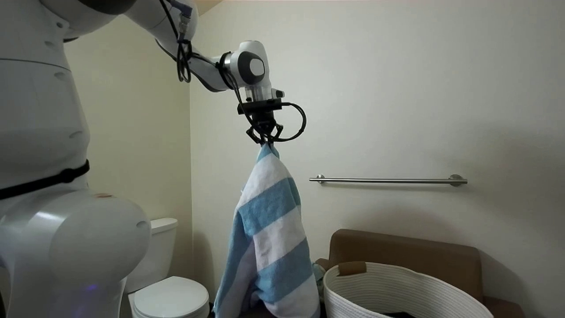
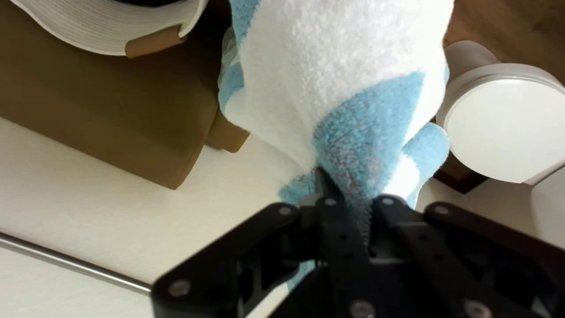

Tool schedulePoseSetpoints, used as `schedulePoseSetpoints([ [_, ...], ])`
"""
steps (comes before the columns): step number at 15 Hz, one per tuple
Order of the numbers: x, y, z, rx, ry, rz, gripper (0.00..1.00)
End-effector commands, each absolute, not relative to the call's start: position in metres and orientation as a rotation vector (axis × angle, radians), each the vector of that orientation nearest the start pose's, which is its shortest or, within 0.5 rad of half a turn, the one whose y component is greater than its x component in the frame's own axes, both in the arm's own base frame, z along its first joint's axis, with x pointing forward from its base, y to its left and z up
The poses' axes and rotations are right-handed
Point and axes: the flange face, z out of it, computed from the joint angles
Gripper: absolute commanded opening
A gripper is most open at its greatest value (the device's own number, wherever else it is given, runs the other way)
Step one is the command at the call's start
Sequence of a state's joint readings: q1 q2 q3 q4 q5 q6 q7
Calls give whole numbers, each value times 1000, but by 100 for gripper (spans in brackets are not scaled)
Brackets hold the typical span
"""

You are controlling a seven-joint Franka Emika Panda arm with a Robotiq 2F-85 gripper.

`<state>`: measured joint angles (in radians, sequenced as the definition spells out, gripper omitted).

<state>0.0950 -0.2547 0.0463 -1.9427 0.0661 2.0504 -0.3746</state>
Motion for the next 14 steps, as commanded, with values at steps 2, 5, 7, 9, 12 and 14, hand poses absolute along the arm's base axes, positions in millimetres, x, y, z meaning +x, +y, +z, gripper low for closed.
schedulePoseSetpoints([
  [2, 491, 64, 673, -2940, -705, -646, 5],
  [5, 489, 50, 689, -2934, -666, -673, 5],
  [7, 488, 41, 700, -2932, -640, -683, 5],
  [9, 489, 31, 710, -2935, -613, -696, 5],
  [12, 493, 11, 723, -2933, -570, -708, 5],
  [14, 496, -9, 729, -2926, -521, -722, 5],
])
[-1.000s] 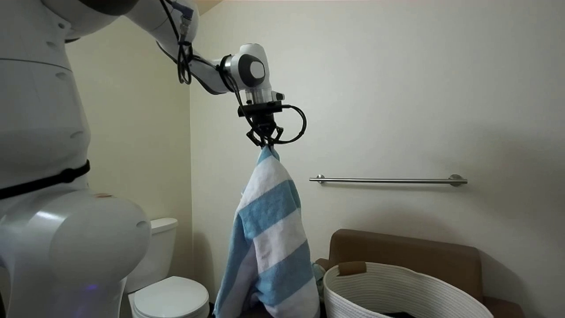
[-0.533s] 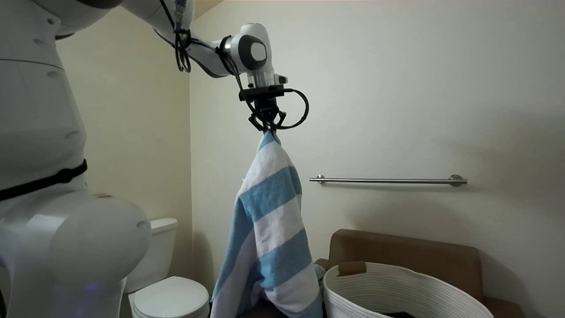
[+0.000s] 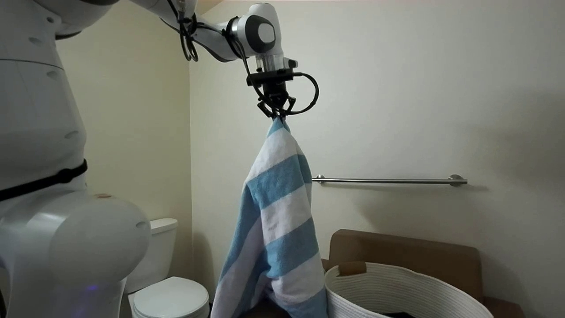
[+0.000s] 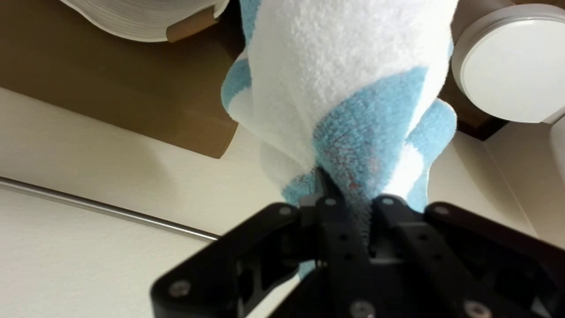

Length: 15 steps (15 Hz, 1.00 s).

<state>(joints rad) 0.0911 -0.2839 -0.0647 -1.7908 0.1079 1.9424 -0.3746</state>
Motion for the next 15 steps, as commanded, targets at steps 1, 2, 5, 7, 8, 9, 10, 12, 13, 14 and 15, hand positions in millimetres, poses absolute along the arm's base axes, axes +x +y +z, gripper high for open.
schedulePoseSetpoints([
  [1, 498, -20, 732, -2922, -492, -725, 5],
  [2, 499, -31, 734, -2919, -461, -729, 5],
  [5, 503, -65, 740, -2904, -360, -743, 5],
  [7, 506, -87, 741, -2895, -302, -753, 5],
  [8, 508, -98, 741, -2891, -269, -757, 5],
  [9, 510, -107, 741, -2889, -241, -756, 5],
  [10, 512, -118, 739, -2886, -212, -757, 5],
  [12, 516, -139, 735, -2876, -156, -757, 5],
  [13, 518, -146, 734, -2873, -134, -756, 5],
  [14, 519, -156, 732, -2867, -110, -757, 5],
  [15, 520, -165, 730, -2863, -85, -758, 5],
])
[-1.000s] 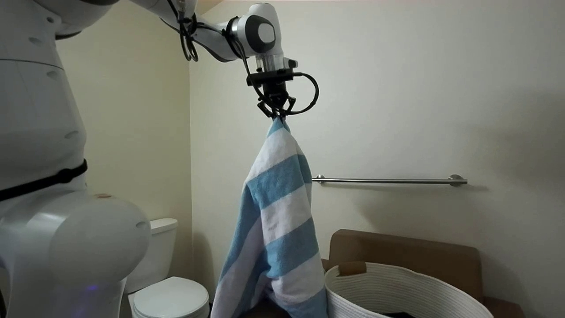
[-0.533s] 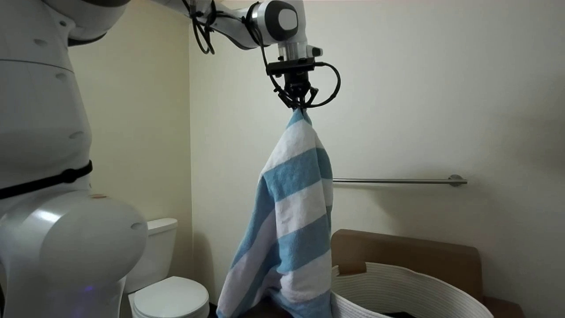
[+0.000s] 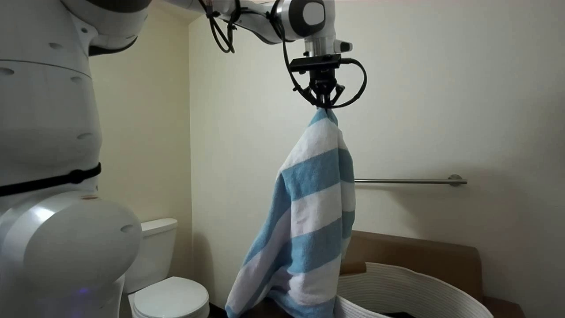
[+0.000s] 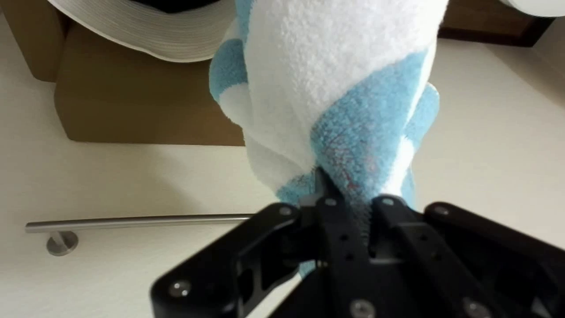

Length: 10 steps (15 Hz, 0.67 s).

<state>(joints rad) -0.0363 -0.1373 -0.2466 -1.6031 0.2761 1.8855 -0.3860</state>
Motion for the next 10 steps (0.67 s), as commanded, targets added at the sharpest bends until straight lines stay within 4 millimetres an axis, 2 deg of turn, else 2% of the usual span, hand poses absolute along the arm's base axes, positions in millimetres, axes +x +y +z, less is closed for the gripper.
schedulePoseSetpoints([
  [1, 521, -172, 729, -2860, -62, -758, 5],
  [10, 527, -252, 705, -2831, 147, -745, 5],
])
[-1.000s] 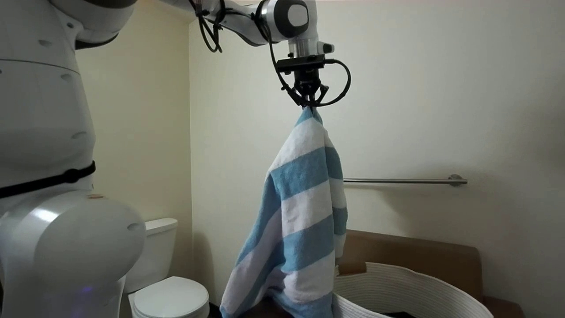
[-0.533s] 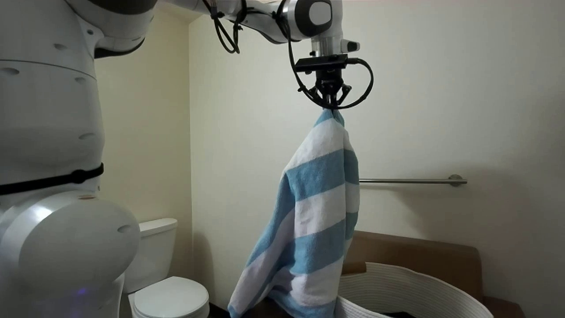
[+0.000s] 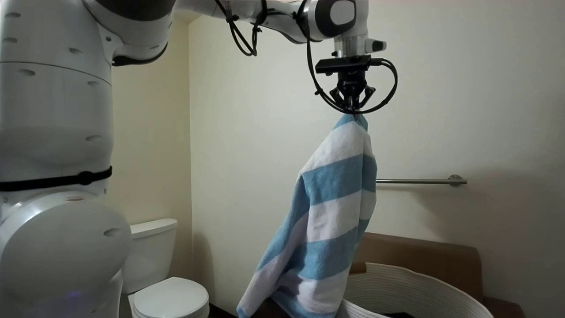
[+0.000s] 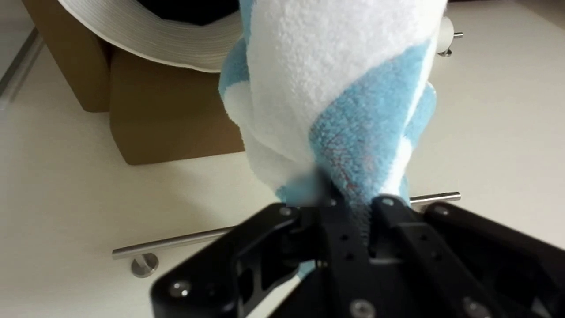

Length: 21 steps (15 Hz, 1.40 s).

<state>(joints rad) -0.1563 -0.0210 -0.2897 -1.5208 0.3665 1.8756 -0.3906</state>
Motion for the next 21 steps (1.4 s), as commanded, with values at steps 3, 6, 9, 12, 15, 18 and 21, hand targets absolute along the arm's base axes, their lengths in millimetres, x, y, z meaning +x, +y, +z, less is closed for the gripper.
schedulePoseSetpoints([
  [3, 524, -278, 699, -2819, 184, -741, 5],
  [6, 520, -306, 692, -2826, 192, -723, 5],
  [9, 518, -320, 691, -2858, 178, -700, 5],
  [12, 522, -329, 692, -2895, 156, -682, 5],
  [15, 533, -329, 695, -2918, 118, -667, 5],
  [18, 548, -325, 695, -2937, 78, -653, 5],
  [21, 569, -326, 687, -2946, 33, -642, 5],
])
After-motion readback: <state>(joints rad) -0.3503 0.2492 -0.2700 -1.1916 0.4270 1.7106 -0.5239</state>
